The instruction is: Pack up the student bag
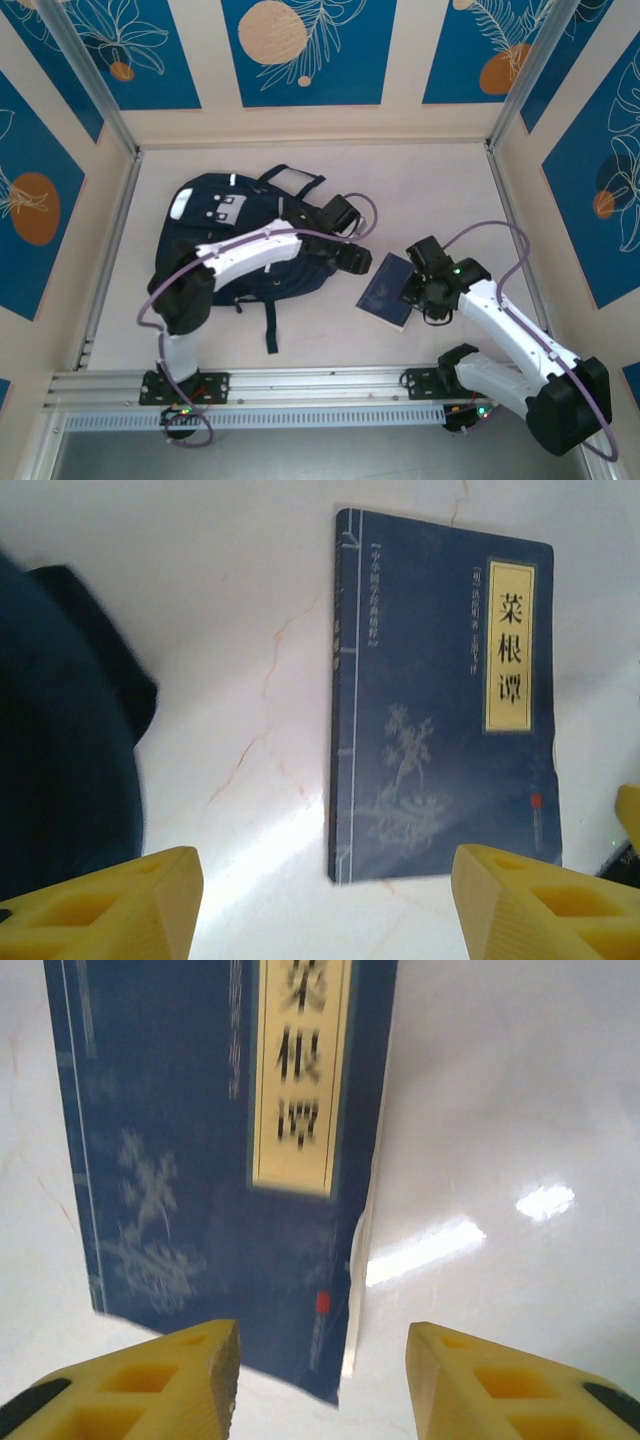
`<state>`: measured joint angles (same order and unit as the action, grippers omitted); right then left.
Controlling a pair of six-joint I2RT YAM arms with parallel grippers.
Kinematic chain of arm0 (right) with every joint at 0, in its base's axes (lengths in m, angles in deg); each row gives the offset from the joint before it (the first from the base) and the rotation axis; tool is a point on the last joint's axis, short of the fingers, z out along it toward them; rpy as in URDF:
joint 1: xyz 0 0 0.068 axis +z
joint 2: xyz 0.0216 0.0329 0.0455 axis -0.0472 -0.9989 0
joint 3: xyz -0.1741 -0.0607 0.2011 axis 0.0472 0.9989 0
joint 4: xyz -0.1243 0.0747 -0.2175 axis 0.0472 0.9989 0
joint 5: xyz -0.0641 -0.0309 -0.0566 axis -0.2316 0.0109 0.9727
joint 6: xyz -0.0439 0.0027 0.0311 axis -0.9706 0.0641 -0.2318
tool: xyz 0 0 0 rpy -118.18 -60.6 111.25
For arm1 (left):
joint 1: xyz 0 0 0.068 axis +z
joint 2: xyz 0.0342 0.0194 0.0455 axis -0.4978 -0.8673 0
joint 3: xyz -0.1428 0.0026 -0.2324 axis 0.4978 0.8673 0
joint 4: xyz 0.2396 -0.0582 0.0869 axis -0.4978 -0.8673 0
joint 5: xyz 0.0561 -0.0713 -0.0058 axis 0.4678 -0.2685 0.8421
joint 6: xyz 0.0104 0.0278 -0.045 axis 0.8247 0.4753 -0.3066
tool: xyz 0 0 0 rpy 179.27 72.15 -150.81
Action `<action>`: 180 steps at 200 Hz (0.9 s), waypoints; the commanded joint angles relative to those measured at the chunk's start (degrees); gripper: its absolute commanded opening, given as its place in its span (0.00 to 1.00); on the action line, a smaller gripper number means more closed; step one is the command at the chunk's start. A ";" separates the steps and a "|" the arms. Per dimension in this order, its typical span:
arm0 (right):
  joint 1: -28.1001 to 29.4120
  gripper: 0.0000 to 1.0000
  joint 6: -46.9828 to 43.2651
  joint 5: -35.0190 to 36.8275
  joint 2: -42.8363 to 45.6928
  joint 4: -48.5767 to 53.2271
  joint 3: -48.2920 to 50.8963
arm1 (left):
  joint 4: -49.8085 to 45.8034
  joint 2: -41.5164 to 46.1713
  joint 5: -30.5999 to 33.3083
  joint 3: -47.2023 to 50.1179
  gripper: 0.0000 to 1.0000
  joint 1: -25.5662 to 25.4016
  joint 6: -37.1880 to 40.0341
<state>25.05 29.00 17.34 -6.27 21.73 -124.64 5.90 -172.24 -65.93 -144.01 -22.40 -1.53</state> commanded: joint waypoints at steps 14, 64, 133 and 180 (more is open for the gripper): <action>-11.25 0.35 2.11 -7.84 0.96 -13.66 6.65 | 5.39 -5.89 -4.60 -4.08 0.66 -0.75 -0.27; -15.94 0.31 1.17 -10.17 -4.74 -21.09 9.75 | 4.80 -13.42 -6.87 -9.27 0.66 -1.36 0.34; -16.02 0.29 0.33 -10.31 -9.76 -23.45 11.14 | 4.07 -19.17 -9.53 -11.13 0.65 -1.46 0.62; -15.58 0.29 0.21 -10.23 -12.65 -24.08 10.97 | 5.55 -21.10 -15.99 -12.12 0.64 -1.87 0.31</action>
<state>9.32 29.85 8.27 -17.15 -1.46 -113.80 10.62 -191.02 -75.87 -154.69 -23.49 -1.44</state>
